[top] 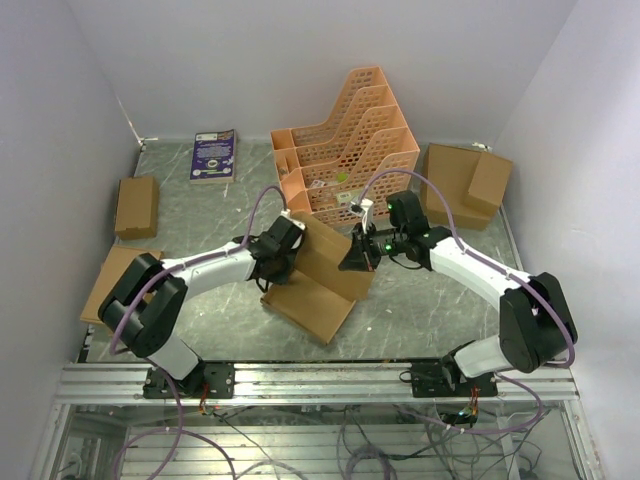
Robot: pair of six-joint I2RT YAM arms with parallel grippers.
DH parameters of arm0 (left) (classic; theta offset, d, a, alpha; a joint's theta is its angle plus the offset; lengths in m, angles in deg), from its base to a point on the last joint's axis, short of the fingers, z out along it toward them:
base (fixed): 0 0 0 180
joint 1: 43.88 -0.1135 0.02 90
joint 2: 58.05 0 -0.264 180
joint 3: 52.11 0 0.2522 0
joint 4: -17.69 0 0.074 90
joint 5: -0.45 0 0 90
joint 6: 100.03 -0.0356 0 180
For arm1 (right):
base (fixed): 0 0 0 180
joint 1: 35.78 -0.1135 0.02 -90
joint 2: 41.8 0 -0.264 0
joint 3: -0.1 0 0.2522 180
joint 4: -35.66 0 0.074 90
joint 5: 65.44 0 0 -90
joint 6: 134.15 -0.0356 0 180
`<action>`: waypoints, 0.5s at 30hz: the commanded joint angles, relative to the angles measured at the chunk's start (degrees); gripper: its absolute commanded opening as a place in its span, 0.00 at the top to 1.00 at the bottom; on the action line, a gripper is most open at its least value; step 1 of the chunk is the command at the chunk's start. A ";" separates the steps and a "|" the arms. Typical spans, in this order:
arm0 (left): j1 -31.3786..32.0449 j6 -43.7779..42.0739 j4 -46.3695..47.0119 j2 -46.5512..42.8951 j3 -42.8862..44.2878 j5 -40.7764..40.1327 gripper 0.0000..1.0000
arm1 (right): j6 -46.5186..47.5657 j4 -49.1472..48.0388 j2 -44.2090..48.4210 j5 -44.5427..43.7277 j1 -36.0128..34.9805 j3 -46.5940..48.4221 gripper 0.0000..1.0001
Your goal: Fold the paper box
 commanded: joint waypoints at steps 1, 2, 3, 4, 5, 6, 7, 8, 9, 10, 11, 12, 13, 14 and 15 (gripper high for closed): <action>1.07 0.18 5.72 -2.29 -1.00 1.09 0.76 | -2.17 -9.88 2.69 9.56 -1.20 -0.08 1.00; 1.01 -0.30 6.52 -2.79 -1.68 1.18 0.75 | -2.25 -9.95 2.52 9.28 -1.11 -0.07 1.00; 1.01 -0.59 7.19 -3.33 -2.42 1.30 0.75 | -2.50 -10.12 2.27 9.17 -1.08 -0.19 1.00; 1.07 -0.97 7.69 -3.70 -2.85 1.31 0.75 | -2.83 -10.45 2.18 9.20 -1.06 -0.30 1.00; 1.04 -1.36 8.07 -3.97 -3.30 1.38 0.76 | -3.41 -10.94 1.91 9.30 -0.97 -0.45 1.00; 1.03 -1.67 8.40 -4.21 -3.61 1.24 0.76 | -4.52 -11.48 1.64 9.62 -0.82 -0.66 1.00; 1.05 -1.98 8.73 -4.44 -4.01 1.15 0.77 | -5.49 -12.14 1.12 9.89 -0.70 -0.88 1.00; 1.02 -2.06 9.06 -4.72 -4.39 1.25 0.77 | -6.38 -12.29 0.63 9.89 -0.66 -0.96 1.00; 1.08 -2.10 9.33 -5.05 -4.62 1.43 0.79 | -7.07 -12.33 -0.03 9.74 -0.66 -0.95 1.00; 1.03 -2.19 9.65 -5.32 -4.95 1.70 0.80 | -8.01 -12.60 -0.58 9.80 0.59 -1.14 1.00; 1.04 -2.14 10.05 -5.81 -5.20 1.86 0.81 | -9.03 -12.98 -1.16 10.08 1.34 -1.39 1.00; 1.08 -1.99 10.26 -6.28 -5.43 1.61 0.81 | -10.00 -13.48 -1.75 10.30 1.87 -1.70 1.00; 1.08 -1.87 10.36 -6.61 -5.59 1.47 0.82 | -11.13 -14.05 -2.40 10.77 2.37 -2.04 1.00; 1.05 -1.72 10.37 -6.72 -5.69 1.38 0.83 | -12.20 -14.68 -3.05 11.43 2.86 -2.36 1.00; 1.08 -1.64 10.28 -6.89 -5.74 1.37 0.84 | -13.21 -15.17 -3.67 12.17 3.30 -2.64 1.00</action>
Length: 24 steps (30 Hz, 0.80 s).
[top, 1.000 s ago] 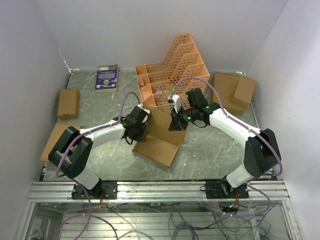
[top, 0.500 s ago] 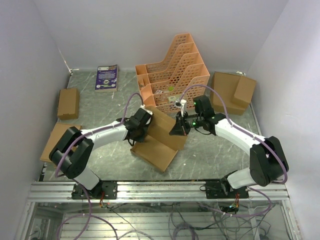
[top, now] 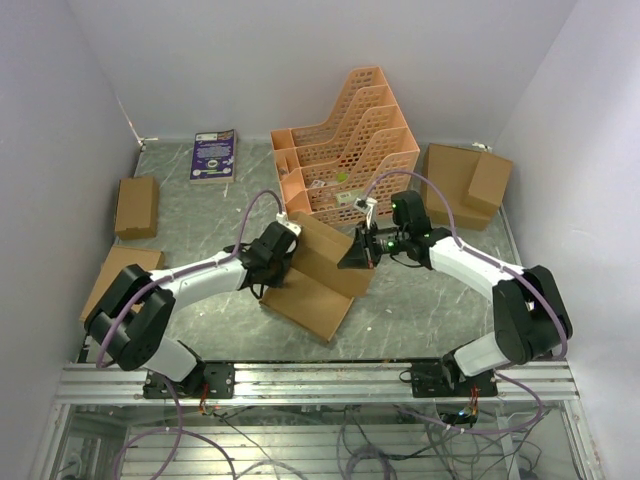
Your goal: Fold the paper box
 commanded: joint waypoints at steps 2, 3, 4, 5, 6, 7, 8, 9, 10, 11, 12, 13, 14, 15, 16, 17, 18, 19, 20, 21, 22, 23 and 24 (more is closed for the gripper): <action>1.12 0.74 5.28 -1.87 -0.28 2.72 0.86 | -7.03 -9.72 -3.10 8.83 2.14 -1.03 1.00; 1.00 0.75 5.24 -1.87 -0.30 2.51 0.86 | -7.91 -10.08 -3.56 9.37 2.48 -1.19 1.00; 1.07 0.86 5.07 -1.87 -0.16 2.30 0.86 | -8.37 -10.21 -4.08 9.80 2.73 -1.33 1.00; 1.04 0.78 4.84 -1.87 -0.11 2.07 0.87 | -8.51 -10.05 -4.42 9.77 2.84 -1.34 1.00; 1.12 0.68 4.84 -1.95 -0.09 1.94 0.87 | -8.30 -9.80 -4.69 9.47 2.92 -1.36 1.00; 1.06 0.61 4.94 -2.03 -0.10 1.87 0.87 | -7.97 -9.47 -4.83 9.03 2.91 -1.25 1.00; 1.07 0.49 5.07 -1.98 -0.06 1.88 0.87 | -7.77 -9.15 -4.95 8.66 2.98 -1.15 1.00; 1.12 0.23 5.23 -1.90 -0.02 2.03 0.88 | -7.66 -8.87 -5.07 8.56 3.10 -1.12 1.00; 1.11 0.03 5.29 -1.69 0.18 2.14 0.88 | -7.51 -8.39 -5.22 8.21 3.44 -0.87 1.00; 1.11 -0.19 5.26 -1.36 0.41 2.18 0.88 | -7.26 -7.82 -5.38 8.03 3.70 -0.69 1.00; 1.11 -0.54 5.37 -1.02 0.69 2.37 0.88 | -7.00 -7.25 -5.47 7.91 4.01 -0.60 1.00; 1.06 -0.83 5.34 -0.63 1.04 2.43 0.88 | -6.84 -6.80 -5.52 7.78 4.31 -0.65 1.00; 1.09 -1.16 5.32 -0.29 1.64 2.44 0.88 | -6.82 -6.59 -5.49 7.62 4.51 -0.93 1.00; 1.12 -1.51 5.15 0.21 2.18 2.53 0.88 | -6.70 -6.30 -5.44 7.33 4.61 -1.16 1.00; 1.15 -1.82 4.96 0.63 2.68 2.57 0.88 | -6.28 -5.56 -5.37 6.82 4.71 -1.31 1.00; 1.21 -2.13 4.75 1.01 3.21 2.50 0.88 | -5.72 -4.86 -5.29 5.93 4.87 -1.35 1.00; 1.22 -2.47 4.66 1.37 3.64 2.54 0.89 | -5.13 -4.01 -5.10 4.77 4.99 -1.32 1.00; 1.26 -2.83 4.59 1.64 4.07 2.60 0.89 | -4.49 -3.21 -5.04 3.65 5.05 -1.39 1.00; 1.28 -3.18 4.55 1.93 4.34 2.72 0.89 | -3.48 -2.48 -4.96 2.68 5.14 -1.54 1.00; 1.28 -3.44 4.48 2.25 4.62 2.75 0.89 | -2.66 -1.94 -4.78 1.87 5.16 -1.82 1.00; 1.33 -3.61 4.29 2.59 4.83 2.86 0.90 | -2.10 -1.78 -4.64 1.53 5.22 -2.10 1.00; 1.37 -3.89 4.18 2.89 4.99 3.06 0.90 | -1.43 -1.53 -4.45 1.41 5.30 -2.26 1.00; 1.31 -3.98 4.23 3.26 5.07 3.21 0.90 | -0.59 -0.90 -4.40 1.15 5.48 -2.09 0.98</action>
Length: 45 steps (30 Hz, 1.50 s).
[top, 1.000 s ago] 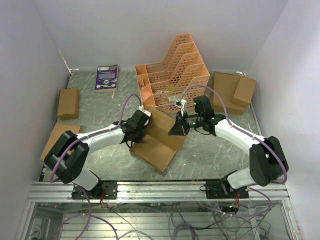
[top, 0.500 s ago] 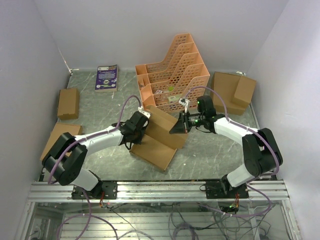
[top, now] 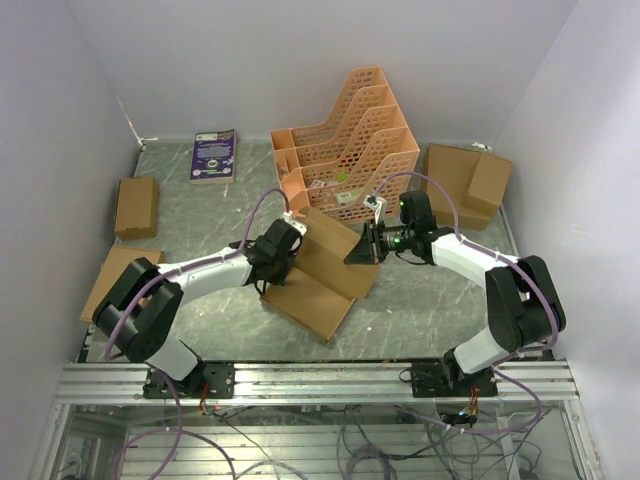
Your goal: Fold the paper box
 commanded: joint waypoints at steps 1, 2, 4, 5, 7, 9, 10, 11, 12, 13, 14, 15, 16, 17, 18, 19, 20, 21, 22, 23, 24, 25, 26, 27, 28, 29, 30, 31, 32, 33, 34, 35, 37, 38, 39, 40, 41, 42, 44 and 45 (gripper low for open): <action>1.26 -0.69 4.05 1.13 3.18 3.46 0.91 | 4.66 3.98 0.37 -2.75 0.12 -0.68 0.93; 1.26 -0.77 4.03 1.29 3.10 3.52 0.91 | 5.56 4.74 0.39 -2.88 0.34 -0.24 0.90; 1.34 -0.68 3.90 1.43 2.92 3.67 0.92 | 7.24 5.88 0.12 -2.66 0.77 0.45 0.87; 1.37 -0.63 3.95 1.44 2.92 3.73 0.93 | 8.27 6.41 -0.05 -2.61 0.83 0.84 0.87; 1.33 -0.57 3.88 1.50 2.87 3.82 0.93 | 9.64 7.15 -0.44 -2.83 1.00 1.28 0.87; 1.36 -0.57 3.92 1.52 2.91 3.78 0.93 | 10.52 7.35 -1.01 -2.78 0.94 1.50 0.86; 1.33 -0.50 4.06 1.50 2.76 3.89 0.93 | 11.06 7.70 -1.30 -2.77 0.94 1.62 0.86; 1.37 -0.48 4.18 1.57 2.78 3.94 0.93 | 11.24 7.81 -1.72 -2.71 1.00 1.64 0.86; 1.37 -0.49 4.37 1.60 2.71 3.91 0.93 | 11.45 7.97 -2.04 -2.44 1.11 1.65 0.86; 1.33 -0.41 4.56 1.56 2.65 3.92 0.93 | 11.72 8.29 -2.27 -2.23 1.19 1.72 0.89; 1.34 -0.31 4.96 1.47 2.44 4.02 0.93 | 11.82 8.61 -2.45 -2.09 1.31 1.73 0.97; 1.39 -0.19 5.23 1.25 2.29 3.93 0.93 | 11.77 8.73 -2.53 -2.08 1.46 1.55 1.00; 1.44 -0.07 5.54 0.93 1.96 3.73 0.93 | 11.59 8.74 -2.44 -2.07 1.60 1.32 1.00; 1.48 0.00 5.88 0.52 1.69 3.62 0.93 | 11.51 8.82 -2.13 -1.81 1.69 0.95 1.00; 1.58 0.18 6.08 0.15 1.42 3.34 0.93 | 11.09 8.61 -1.60 -1.24 1.74 0.46 1.00; 1.73 0.39 6.30 -0.28 1.06 3.11 0.93 | 10.03 7.80 -0.86 -0.52 1.79 -0.26 1.00; 1.82 0.47 6.53 -0.60 0.77 3.09 0.93 | 8.74 6.88 -0.15 0.00 1.85 -1.15 1.00; 1.99 0.61 6.71 -0.85 0.56 3.00 0.93 | 7.57 6.00 0.47 0.75 1.88 -1.86 1.00; 2.15 0.85 6.78 -0.99 0.36 2.81 0.93 | 6.50 5.15 0.84 1.40 1.86 -2.57 1.00; 2.48 1.16 6.97 -1.02 0.13 2.75 0.93 | 5.16 4.30 0.94 1.78 1.84 -3.11 1.00; 2.74 1.45 7.25 -1.02 -0.19 2.74 0.93 | 4.13 3.42 0.60 1.99 1.87 -3.56 1.00; 3.09 1.78 7.41 -0.84 -0.44 2.66 0.93 | 3.37 2.44 0.11 2.11 1.91 -4.39 1.00; 3.32 2.07 7.53 -0.54 -0.67 2.64 0.92 | 2.41 1.27 -0.72 2.31 1.96 -5.00 1.00; 3.57 2.41 7.64 -0.13 -0.83 2.60 0.92 | 1.96 0.32 -1.37 2.43 1.94 -5.43 1.00; 3.76 2.69 7.50 0.24 -0.86 2.56 0.91 | 1.77 -0.34 -1.93 2.25 1.95 -5.72 1.00; 3.97 2.89 7.37 0.56 -0.84 2.40 0.91 | 1.68 -0.81 -2.45 2.41 1.95 -5.81 1.00; 4.13 3.04 7.00 1.00 -0.66 2.13 0.90 | 2.03 -0.74 -2.75 3.10 1.97 -5.72 1.00; 4.29 3.04 6.55 1.22 -0.55 1.81 0.90 | 1.94 -1.15 -2.66 3.48 1.97 -5.66 1.00; 4.43 3.35 6.25 1.33 -0.39 1.44 0.89 | 2.18 -1.40 -1.97 3.47 1.97 -5.58 1.00; 4.41 3.46 6.00 1.28 -0.30 1.37 0.88 | 2.53 -1.32 -1.50 3.21 1.95 -5.52 1.00; 4.48 3.66 5.64 1.28 -0.12 1.04 0.87 | 3.03 -1.39 -0.56 2.94 1.96 -5.48 1.00; 4.45 3.96 5.09 1.38 0.11 0.60 0.86 | 3.29 -1.44 0.77 2.59 1.97 -5.47 1.00; 4.48 4.34 3.27 1.79 1.03 -0.31 0.86 | 3.82 -1.52 2.79 1.64 1.97 -5.55 1.00; 4.52 4.37 2.35 2.18 1.51 -0.79 0.85 | 4.20 -1.28 3.58 1.24 1.93 -5.51 1.00; 4.61 4.40 1.46 2.62 2.03 -1.32 0.85 | 4.56 -1.05 4.21 0.97 1.92 -5.45 1.00; 4.61 4.29 0.86 2.74 2.39 -1.80 0.85 | 4.72 -1.05 4.70 0.78 1.91 -5.43 1.00; 4.62 4.23 0.62 2.82 2.62 -2.13 0.85 | 5.04 -0.75 4.98 0.60 1.95 -5.28 1.00; 4.62 4.00 0.48 2.77 2.77 -2.26 0.87 | 5.26 -0.53 5.07 0.54 1.97 -5.15 1.00; 4.69 3.71 0.16 2.77 3.18 -2.90 0.93 | 5.88 0.27 4.83 0.56 1.94 -4.47 1.00; 4.75 3.71 0.05 2.88 3.27 -3.50 0.93 | 5.99 0.52 4.71 0.56 1.97 -4.23 1.00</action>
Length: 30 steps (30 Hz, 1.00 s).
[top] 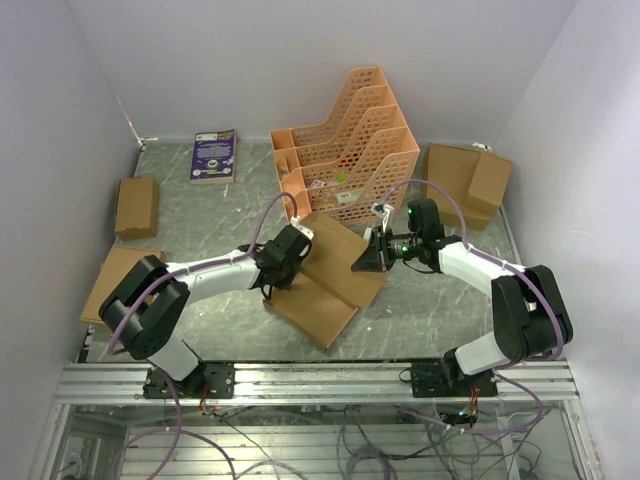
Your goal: Fold the paper box
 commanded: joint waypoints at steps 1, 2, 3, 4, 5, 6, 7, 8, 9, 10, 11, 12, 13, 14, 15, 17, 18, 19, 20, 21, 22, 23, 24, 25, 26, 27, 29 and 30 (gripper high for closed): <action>1.31 1.84 0.07 0.74 2.64 -1.71 0.93 | 2.02 0.02 0.75 -0.25 -0.45 0.90 1.00; 1.61 1.74 -0.08 0.79 2.96 -2.52 0.93 | 1.87 -0.18 0.73 -0.20 -0.45 0.96 1.00; 1.97 1.71 -0.22 0.89 3.17 -3.42 0.93 | 1.62 -0.39 0.41 -0.02 -0.42 0.99 1.00; 2.51 1.75 -0.50 1.18 3.41 -4.07 0.93 | 1.73 -0.28 0.26 0.15 -0.46 1.19 1.00; 2.68 1.76 -0.71 1.60 3.78 -4.77 0.93 | 2.05 0.19 0.07 0.21 -0.46 1.41 1.00; 2.93 1.91 -0.95 1.84 3.99 -5.33 0.90 | 2.19 0.48 0.11 0.30 -0.44 1.66 1.00; 3.21 1.99 -1.10 2.21 4.16 -5.63 0.87 | 2.14 0.46 0.32 0.48 -0.41 1.69 1.00; 3.41 1.90 -1.25 2.45 4.30 -5.70 0.83 | 2.06 0.30 0.61 0.39 -0.43 1.66 1.00; 3.49 1.89 -1.35 2.58 4.36 -5.49 0.81 | 1.95 0.08 0.88 0.32 -0.47 1.52 1.00; 3.51 1.91 -1.38 2.69 4.31 -4.98 0.80 | 1.83 -0.18 1.03 0.41 -0.46 1.45 1.00; 3.53 1.89 -1.30 2.70 4.14 -3.94 0.78 | 1.96 0.01 1.07 0.43 -0.40 1.44 1.00; 3.52 1.94 -1.13 2.62 3.95 -3.16 0.78 | 2.20 0.22 1.13 0.48 -0.45 1.43 1.00; 3.53 2.01 -0.96 2.43 3.76 -2.53 0.77 | 2.31 0.33 1.13 0.52 -0.40 1.52 1.00; 3.52 2.19 -0.78 2.09 3.39 -2.06 0.76 | 2.42 0.43 1.04 0.57 -0.40 1.61 1.00; 3.56 2.39 -0.73 1.68 3.25 -1.92 0.76 | 2.38 0.37 1.05 0.73 -0.39 1.66 1.00; 3.58 2.71 -0.89 1.01 3.43 -2.08 0.75 | 2.57 0.46 0.93 0.86 -0.46 1.75 1.00; 3.55 2.83 -1.16 0.69 3.60 -2.48 0.74 | 2.62 0.46 0.84 0.87 -0.52 1.77 1.00; 3.55 2.96 -1.69 0.40 4.03 -2.89 0.74 | 2.69 0.46 0.82 0.94 -0.49 1.80 1.00; 3.56 3.09 -1.93 0.22 4.43 -3.21 0.74 | 2.90 0.59 0.86 0.92 -0.53 1.80 1.00; 3.54 3.18 -2.39 0.00 4.74 -3.53 0.73 | 3.02 0.68 0.98 0.81 -0.53 1.88 1.00; 3.52 3.15 -2.84 -0.02 5.14 -3.68 0.73 | 3.20 0.82 1.14 0.68 -0.52 1.86 1.00; 3.56 3.05 -3.29 -0.09 5.44 -3.86 0.73 | 3.38 0.94 1.32 0.43 -0.56 1.84 1.00; 3.57 3.03 -3.88 -0.02 5.70 -3.92 0.73 | 3.53 1.03 1.45 0.04 -0.61 1.82 1.00; 3.56 2.95 -4.26 0.01 5.91 -3.86 0.73 | 3.80 1.34 1.63 -0.26 -0.53 1.88 1.00; 3.54 3.03 -4.70 0.15 5.99 -3.77 0.73 | 3.97 1.47 1.65 -0.53 -0.56 1.92 1.00; 3.56 3.15 -5.17 0.27 6.03 -3.64 0.73 | 4.14 1.68 1.77 -0.79 -0.61 2.03 1.00; 3.52 3.93 -5.79 0.58 5.58 -2.82 0.73 | 4.47 1.93 1.99 -1.28 -0.57 2.14 1.00; 3.57 4.30 -6.05 0.78 5.27 -2.50 0.73 | 4.54 2.00 2.04 -1.44 -0.57 2.19 1.00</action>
